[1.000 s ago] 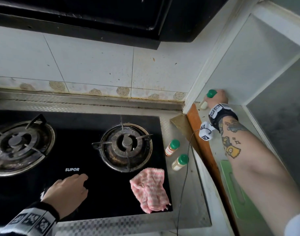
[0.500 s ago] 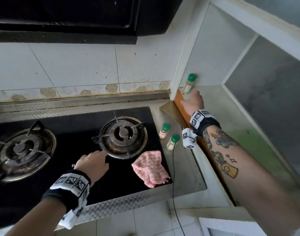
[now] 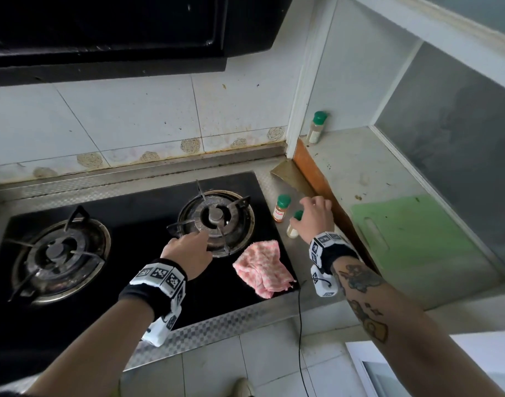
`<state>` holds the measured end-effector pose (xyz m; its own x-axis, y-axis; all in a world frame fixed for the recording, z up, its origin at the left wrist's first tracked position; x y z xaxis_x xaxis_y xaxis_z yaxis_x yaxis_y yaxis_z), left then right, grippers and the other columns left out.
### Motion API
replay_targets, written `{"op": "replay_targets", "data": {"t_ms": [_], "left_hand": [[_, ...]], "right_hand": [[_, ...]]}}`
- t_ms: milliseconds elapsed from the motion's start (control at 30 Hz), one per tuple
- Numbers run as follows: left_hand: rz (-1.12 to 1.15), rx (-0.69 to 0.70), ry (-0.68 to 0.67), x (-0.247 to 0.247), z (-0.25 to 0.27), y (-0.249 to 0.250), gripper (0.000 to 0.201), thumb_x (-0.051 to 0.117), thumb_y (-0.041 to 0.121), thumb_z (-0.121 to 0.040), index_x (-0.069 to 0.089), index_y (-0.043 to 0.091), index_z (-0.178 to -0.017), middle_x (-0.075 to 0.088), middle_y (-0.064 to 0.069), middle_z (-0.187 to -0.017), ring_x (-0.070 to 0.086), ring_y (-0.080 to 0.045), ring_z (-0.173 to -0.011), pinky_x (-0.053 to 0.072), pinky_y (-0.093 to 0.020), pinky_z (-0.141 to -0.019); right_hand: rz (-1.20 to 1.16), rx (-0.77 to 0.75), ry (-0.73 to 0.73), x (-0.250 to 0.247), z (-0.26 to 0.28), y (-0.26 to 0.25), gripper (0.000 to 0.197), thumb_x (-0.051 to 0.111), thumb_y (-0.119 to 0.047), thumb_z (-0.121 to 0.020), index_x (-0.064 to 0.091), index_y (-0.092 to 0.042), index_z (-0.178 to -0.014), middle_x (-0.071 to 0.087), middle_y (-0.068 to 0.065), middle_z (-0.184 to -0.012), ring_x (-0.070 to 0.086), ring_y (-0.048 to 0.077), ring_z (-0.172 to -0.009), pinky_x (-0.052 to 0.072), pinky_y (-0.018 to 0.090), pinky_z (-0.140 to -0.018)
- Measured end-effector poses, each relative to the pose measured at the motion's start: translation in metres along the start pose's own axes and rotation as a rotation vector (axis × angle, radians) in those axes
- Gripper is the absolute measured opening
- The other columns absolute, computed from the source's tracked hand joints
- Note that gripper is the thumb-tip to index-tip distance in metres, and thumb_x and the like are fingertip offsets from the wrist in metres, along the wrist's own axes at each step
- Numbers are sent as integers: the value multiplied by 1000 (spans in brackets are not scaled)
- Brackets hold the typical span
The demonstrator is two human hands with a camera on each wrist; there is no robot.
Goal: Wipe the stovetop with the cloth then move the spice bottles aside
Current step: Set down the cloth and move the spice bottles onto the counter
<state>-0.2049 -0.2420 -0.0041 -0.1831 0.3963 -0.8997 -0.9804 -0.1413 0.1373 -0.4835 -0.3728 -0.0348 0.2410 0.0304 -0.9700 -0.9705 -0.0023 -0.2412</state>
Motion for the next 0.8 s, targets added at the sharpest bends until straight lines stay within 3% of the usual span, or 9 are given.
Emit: {"op": "replay_targets", "data": {"t_ms": [100,233,333,400,467,633,800], "left_hand": [[-14,-8,-8,2,0,-2,36,45,25,-91,51,17,-126,57,-5,-128,55,-30,-117,38,-40,-98],[-23,-11,-7,-2,0,-3,35,45,26,-93,50,17,-126,58,-5,-128,55,-31,-116,39,-39,-98],[-23,3,9,-10,-2,-1,33,44,27,-93,51,17,-123,60,-5,-125,57,-31,-114,41,-39,-95],[5,5,23,-14,-8,-3,30,44,26,-92,53,18,-120,62,-4,-123,59,-29,-111,41,-39,-93],[28,-6,31,-18,-15,-5,27,43,25,-91,55,19,-114,63,-3,-121,59,-28,-108,41,-38,-92],[14,-37,75,-31,-31,-4,20,42,21,-92,54,17,-107,64,-5,-114,61,-30,-103,37,-36,-83],[2,-44,119,-53,-41,0,23,43,22,-91,55,15,-110,65,-7,-112,62,-31,-99,38,-35,-77]], "right_hand": [[0,-17,-58,13,3,-4,53,72,-38,-78,52,-13,-120,53,12,-121,49,32,-111,46,40,-85],[-51,-2,-96,19,3,-5,32,67,-23,-84,49,-14,-110,59,8,-112,60,30,-98,43,33,-67],[-81,36,-76,-1,-6,-5,37,68,-30,-82,50,-16,-110,59,7,-106,60,29,-85,47,34,-64],[-131,58,-24,-27,-19,-6,41,68,-34,-79,50,-16,-111,57,5,-103,60,26,-81,51,35,-64],[-213,112,28,-55,-40,-2,43,68,-33,-79,48,-16,-112,55,3,-103,58,25,-82,46,32,-65],[-391,219,183,-106,-97,16,43,67,-28,-80,46,-11,-115,60,11,-113,61,31,-96,50,36,-76],[-310,204,224,-119,-150,19,51,73,-29,-80,42,-9,-116,61,15,-114,62,34,-100,53,40,-83]]}}
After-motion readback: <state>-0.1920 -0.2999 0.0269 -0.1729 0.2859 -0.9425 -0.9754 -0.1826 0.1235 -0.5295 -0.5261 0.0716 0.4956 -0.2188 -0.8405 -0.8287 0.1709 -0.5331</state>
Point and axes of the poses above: each hand's wrist, its own z-axis away from the middle knuckle, its own x-axis out of the palm, y = z × x, the point moved 10 cm from there along -z, towards the middle knuckle
